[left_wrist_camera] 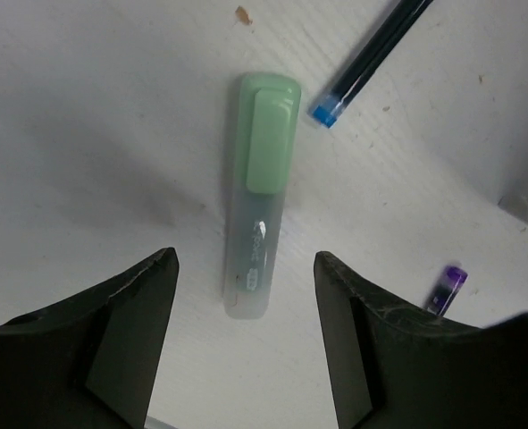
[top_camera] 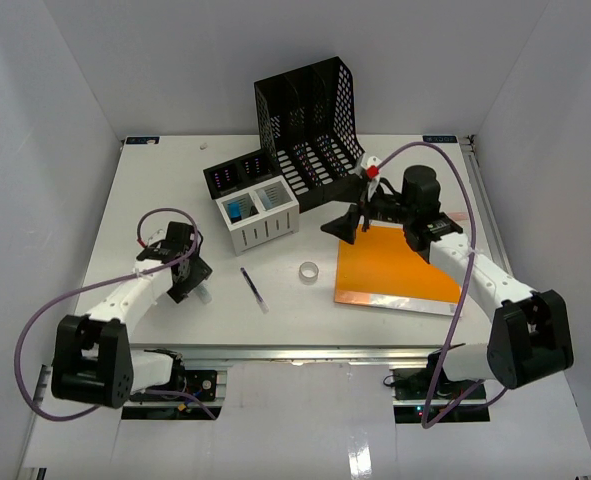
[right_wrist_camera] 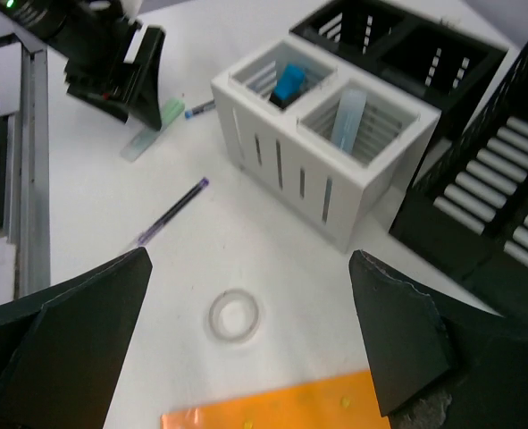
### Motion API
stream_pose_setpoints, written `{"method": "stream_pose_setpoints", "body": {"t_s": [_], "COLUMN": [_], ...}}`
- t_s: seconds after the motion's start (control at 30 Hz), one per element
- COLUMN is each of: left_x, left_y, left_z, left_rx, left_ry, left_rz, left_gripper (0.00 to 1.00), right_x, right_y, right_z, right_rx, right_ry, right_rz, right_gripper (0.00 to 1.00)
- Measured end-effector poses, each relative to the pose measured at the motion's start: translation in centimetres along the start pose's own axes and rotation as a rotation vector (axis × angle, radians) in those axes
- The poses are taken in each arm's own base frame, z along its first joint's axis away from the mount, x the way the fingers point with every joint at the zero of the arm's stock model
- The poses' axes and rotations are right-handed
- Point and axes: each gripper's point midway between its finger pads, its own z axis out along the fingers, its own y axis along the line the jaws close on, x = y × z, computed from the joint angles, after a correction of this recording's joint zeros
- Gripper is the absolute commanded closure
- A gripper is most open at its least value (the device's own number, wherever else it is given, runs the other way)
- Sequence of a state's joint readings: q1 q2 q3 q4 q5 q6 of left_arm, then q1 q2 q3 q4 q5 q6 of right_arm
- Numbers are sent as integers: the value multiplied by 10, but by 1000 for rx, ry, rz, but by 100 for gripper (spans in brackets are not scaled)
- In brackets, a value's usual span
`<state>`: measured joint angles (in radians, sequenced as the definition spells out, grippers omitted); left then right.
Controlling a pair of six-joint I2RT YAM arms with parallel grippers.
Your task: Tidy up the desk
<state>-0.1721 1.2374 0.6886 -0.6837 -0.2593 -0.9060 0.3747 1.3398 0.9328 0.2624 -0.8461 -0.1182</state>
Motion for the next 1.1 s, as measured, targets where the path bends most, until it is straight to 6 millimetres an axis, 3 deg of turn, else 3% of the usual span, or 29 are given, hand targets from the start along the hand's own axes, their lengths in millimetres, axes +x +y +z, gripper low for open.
{"method": "stream_pose_setpoints", "body": {"t_s": [0.1, 0.17, 0.33, 0.47, 0.67, 0.8, 0.9, 0.97, 1.1], "left_x": [-6, -6, -8, -8, -9, -22, -38, -51, -67], "left_y": [-9, -11, -10, -9, -2, -2, -13, -31, -87], "left_z": [15, 23, 32, 32, 23, -3, -28, -47, -98], "left_rx": [-39, -63, -92, -98, -103, -46, 62, 192, 564], "left_ry": [12, 26, 34, 31, 10, -60, -134, -191, -310], "left_rz": [24, 39, 49, 42, 18, -11, 7, 54, 205], "left_gripper": [34, 40, 56, 72, 80, 92, 100, 100, 100], "right_x": [24, 28, 16, 10, 10, 14, 15, 16, 18], "right_y": [4, 4, 7, 10, 1, -3, -2, -1, -1], "right_z": [-23, -36, -65, -78, -92, -96, -97, -97, -98], "right_rx": [13, 25, 65, 83, 117, 131, 125, 120, 123], "right_ry": [25, 20, -24, -47, -56, -60, -61, -62, -62], "right_rz": [54, 71, 34, 9, 34, 51, 58, 59, 65], "right_gripper": [2, 2, 2, 2, 2, 2, 2, 2, 2]}}
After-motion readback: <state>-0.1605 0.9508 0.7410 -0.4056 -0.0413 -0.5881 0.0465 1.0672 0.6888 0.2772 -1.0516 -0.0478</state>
